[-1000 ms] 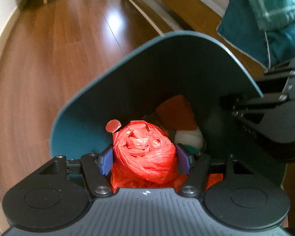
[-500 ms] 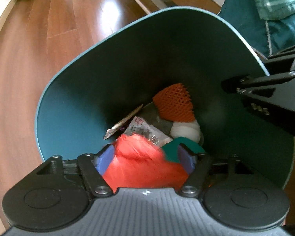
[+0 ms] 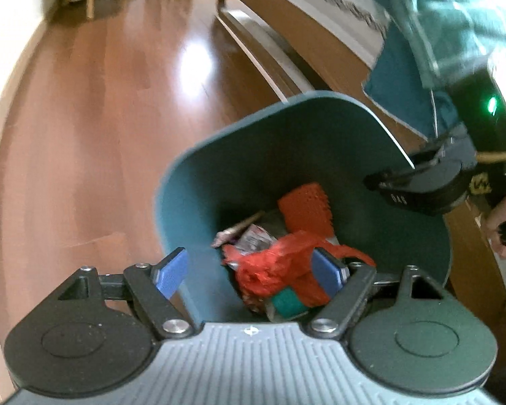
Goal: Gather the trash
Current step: 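Lower the left gripper onto the clear printed snack wrapper and grasp it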
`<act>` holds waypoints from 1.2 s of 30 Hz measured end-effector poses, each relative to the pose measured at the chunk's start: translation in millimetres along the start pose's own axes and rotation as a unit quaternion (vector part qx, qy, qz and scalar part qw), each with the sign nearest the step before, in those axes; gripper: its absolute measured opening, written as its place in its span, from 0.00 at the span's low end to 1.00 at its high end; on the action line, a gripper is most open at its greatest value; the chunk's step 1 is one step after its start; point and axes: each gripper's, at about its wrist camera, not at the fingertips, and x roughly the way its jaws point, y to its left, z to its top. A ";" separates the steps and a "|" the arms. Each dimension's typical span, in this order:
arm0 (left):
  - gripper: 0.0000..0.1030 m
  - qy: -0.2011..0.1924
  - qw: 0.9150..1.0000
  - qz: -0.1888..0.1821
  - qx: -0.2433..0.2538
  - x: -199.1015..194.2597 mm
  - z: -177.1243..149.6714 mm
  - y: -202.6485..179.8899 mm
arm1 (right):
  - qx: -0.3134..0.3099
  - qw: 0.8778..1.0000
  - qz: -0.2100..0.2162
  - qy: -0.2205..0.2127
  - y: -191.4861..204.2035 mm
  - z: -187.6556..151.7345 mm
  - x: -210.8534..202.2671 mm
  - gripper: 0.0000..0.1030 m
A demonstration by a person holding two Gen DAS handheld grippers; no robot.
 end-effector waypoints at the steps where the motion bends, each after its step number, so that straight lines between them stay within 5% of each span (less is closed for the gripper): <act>1: 0.78 -0.008 1.000 0.007 -0.010 -7.7 -0.4 8.4 | 0.000 1.000 0.000 0.001 -0.3 0.4 0.2 0.09; 5: 0.78 -0.034 0.996 0.037 -0.075 -34.4 -3.8 55.1 | 0.001 1.000 0.000 0.002 -0.8 1.9 0.7 0.09; 10: 0.79 -0.043 0.978 0.111 -0.170 -47.1 -24.1 140.8 | 0.002 1.000 -0.001 0.006 -0.9 2.4 1.9 0.08; 14: 0.79 -0.013 0.957 0.158 -0.242 -33.5 -55.9 204.6 | 0.000 1.000 -0.004 0.008 1.1 2.5 1.9 0.09; 19: 0.79 0.055 0.937 0.167 -0.302 15.5 -107.5 257.3 | -0.006 1.000 -0.009 0.013 4.6 3.3 3.4 0.09; 21: 0.79 0.096 0.921 0.181 -0.332 42.7 -132.2 275.1 | -0.007 1.000 -0.010 0.015 5.7 4.0 3.9 0.09; 27: 0.79 0.150 0.882 0.189 -0.405 95.2 -186.2 304.8 | -0.019 0.999 -0.021 0.015 12.1 3.9 5.9 0.09; 33: 0.79 0.175 0.860 0.183 -0.443 135.3 -207.8 305.5 | -0.023 0.999 -0.027 0.023 17.2 0.8 6.9 0.09; 36: 0.78 0.178 0.858 0.191 -0.443 142.8 -212.0 303.3 | -0.027 0.999 -0.032 0.026 18.6 -0.8 6.4 0.09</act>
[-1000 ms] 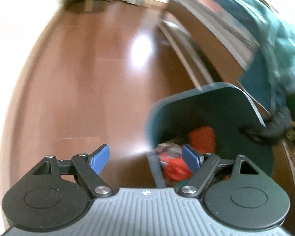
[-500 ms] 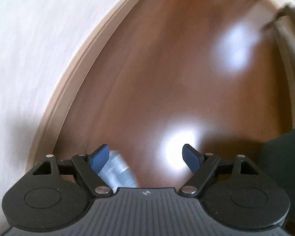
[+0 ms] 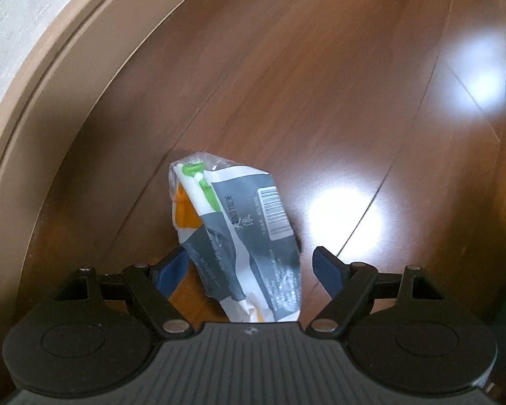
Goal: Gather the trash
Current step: 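Lower the left gripper onto the clear printed snack wrapper and grasp it, then carry the snack wrapper into the teal bin and open the left gripper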
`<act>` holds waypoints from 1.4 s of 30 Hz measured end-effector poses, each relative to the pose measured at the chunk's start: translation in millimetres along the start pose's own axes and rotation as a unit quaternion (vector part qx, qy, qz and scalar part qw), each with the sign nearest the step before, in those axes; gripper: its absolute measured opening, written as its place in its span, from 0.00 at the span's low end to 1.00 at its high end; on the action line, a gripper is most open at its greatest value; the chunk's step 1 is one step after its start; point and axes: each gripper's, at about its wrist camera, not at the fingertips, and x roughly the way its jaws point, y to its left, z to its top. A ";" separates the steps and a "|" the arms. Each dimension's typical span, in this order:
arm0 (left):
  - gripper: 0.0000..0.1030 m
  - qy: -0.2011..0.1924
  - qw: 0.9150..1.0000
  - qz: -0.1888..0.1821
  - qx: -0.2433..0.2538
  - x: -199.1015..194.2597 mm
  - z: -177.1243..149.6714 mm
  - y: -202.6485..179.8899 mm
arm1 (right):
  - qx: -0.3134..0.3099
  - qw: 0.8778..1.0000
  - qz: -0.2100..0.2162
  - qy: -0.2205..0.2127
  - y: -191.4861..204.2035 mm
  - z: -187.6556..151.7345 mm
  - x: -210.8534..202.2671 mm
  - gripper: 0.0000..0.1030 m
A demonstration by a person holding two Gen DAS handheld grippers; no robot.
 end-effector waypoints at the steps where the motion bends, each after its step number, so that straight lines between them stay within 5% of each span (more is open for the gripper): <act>1: 0.78 -0.002 1.000 0.001 0.002 0.9 -0.9 -0.2 | 0.000 1.000 -0.001 0.001 0.2 -0.4 0.1 0.09; 12: 0.29 -0.048 0.997 0.032 0.044 -12.4 -31.1 -20.9 | 0.002 1.000 -0.005 0.004 0.9 0.3 0.7 0.09; 24: 0.25 -0.131 0.983 -0.003 0.130 -94.3 -58.4 -80.6 | 0.004 1.000 -0.006 -0.008 1.8 -5.7 0.6 0.08; 34: 0.25 -0.221 0.945 -0.069 0.230 -211.8 -114.4 -155.9 | -0.022 0.998 0.004 -0.063 10.3 -18.2 -11.5 0.07; 42: 0.25 -0.248 0.894 -0.142 0.345 -273.1 -198.2 -222.7 | -0.035 0.996 0.017 -0.086 7.0 -18.4 -16.4 0.02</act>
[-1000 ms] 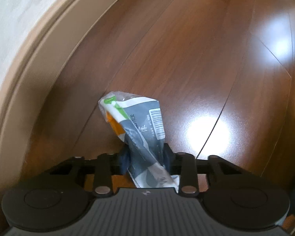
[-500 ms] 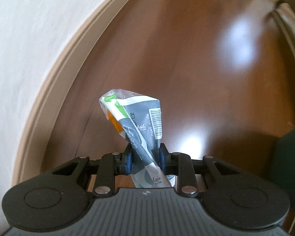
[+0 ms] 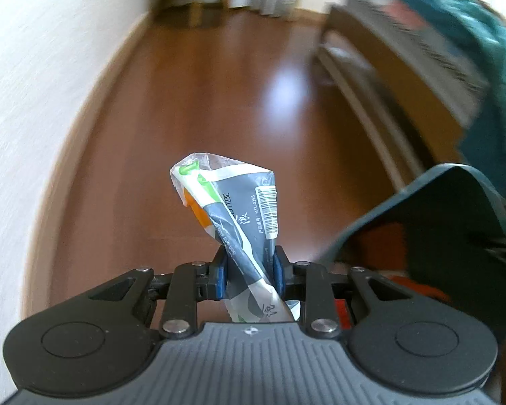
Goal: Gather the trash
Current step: 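Carry the snack wrapper into the teal bin and open the left gripper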
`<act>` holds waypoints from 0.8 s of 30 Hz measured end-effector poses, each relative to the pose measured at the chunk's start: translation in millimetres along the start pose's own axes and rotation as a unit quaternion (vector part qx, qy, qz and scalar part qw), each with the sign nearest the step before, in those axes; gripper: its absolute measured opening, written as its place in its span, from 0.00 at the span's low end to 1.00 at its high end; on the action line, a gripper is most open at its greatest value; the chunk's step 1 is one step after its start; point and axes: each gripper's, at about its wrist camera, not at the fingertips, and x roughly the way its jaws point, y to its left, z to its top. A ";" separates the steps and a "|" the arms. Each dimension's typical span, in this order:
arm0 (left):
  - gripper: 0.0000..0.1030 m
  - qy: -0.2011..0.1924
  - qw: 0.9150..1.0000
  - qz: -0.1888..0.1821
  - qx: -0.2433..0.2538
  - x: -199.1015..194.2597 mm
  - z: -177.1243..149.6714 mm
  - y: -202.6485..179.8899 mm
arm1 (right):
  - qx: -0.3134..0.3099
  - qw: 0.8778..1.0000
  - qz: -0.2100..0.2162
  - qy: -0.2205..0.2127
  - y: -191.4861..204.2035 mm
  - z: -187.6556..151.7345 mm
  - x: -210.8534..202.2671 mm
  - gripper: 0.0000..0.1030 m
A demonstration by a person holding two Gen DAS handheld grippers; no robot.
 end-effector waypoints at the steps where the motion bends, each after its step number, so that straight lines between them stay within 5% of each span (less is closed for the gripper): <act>1: 0.25 0.003 1.000 -0.015 0.012 -2.9 -1.3 -14.8 | 0.000 1.000 0.002 -0.001 -1.3 -0.4 -0.7 0.02; 6: 0.25 0.016 0.993 -0.079 0.080 -12.2 -4.1 -77.7 | 0.010 1.000 0.005 -0.003 -6.4 -4.6 -0.8 0.02; 11: 0.25 0.049 0.985 -0.106 0.127 21.9 -5.0 -126.1 | 0.039 0.999 0.002 0.004 -19.2 -13.2 0.5 0.02; 24: 0.25 0.186 0.964 -0.089 0.169 116.5 1.4 -194.8 | 0.146 0.989 0.006 0.032 -71.1 -44.7 15.6 0.04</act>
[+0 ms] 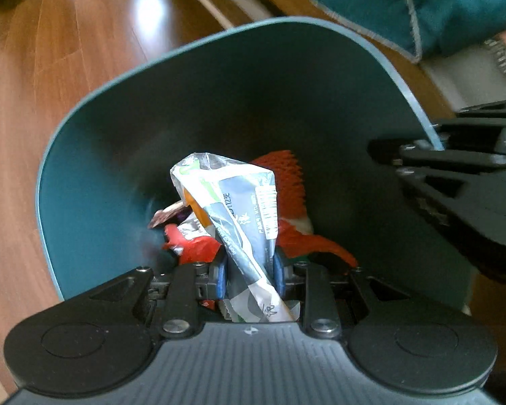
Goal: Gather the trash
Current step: 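Carry the snack wrapper into the teal bin and open the left gripper, then lower the teal bin with the right gripper onto the floor beside the bed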
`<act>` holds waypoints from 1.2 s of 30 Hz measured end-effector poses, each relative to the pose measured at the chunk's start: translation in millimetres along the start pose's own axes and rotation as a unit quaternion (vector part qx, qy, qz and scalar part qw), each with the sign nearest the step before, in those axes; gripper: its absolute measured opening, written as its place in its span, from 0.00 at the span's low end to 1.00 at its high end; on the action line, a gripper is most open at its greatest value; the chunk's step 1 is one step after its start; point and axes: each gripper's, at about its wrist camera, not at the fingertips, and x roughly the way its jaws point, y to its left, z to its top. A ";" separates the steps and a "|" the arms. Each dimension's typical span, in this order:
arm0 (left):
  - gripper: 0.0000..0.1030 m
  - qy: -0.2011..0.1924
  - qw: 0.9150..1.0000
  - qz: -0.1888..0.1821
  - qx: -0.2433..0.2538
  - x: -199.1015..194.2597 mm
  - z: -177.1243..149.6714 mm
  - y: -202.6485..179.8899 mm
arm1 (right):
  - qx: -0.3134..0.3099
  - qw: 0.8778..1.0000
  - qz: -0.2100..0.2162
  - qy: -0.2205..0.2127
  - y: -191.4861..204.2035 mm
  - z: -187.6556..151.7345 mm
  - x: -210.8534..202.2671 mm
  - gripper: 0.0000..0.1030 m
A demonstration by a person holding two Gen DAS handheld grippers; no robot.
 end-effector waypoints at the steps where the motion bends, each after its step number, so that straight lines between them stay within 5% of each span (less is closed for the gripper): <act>1: 0.25 0.011 1.000 0.000 0.003 7.8 4.0 -2.1 | 0.007 1.000 0.001 0.001 -3.5 -0.5 0.9 0.04; 4: 0.25 0.048 0.999 0.002 0.008 23.8 8.5 -7.1 | 0.027 1.000 0.002 0.005 -12.6 -5.0 5.0 0.05; 10: 0.27 0.058 0.998 0.008 0.023 40.5 19.8 -21.2 | 0.049 0.999 0.004 0.006 -25.1 -3.5 10.2 0.04; 13: 0.43 0.059 0.998 0.009 0.031 41.2 21.4 -23.3 | 0.061 0.998 0.004 0.005 -28.0 -3.0 6.0 0.03; 15: 0.65 0.047 0.998 0.009 0.033 36.1 20.5 -23.8 | 0.066 0.998 0.000 0.004 -30.6 -4.6 4.3 0.03; 24: 0.65 0.014 0.999 -0.007 0.037 10.4 13.0 -24.4 | 0.103 0.995 0.000 0.013 -46.7 -19.7 -0.9 0.03; 36: 0.66 -0.052 0.996 -0.009 0.067 -65.1 -6.0 -34.4 | 0.160 0.987 0.023 -0.020 -61.1 -38.1 -70.7 0.11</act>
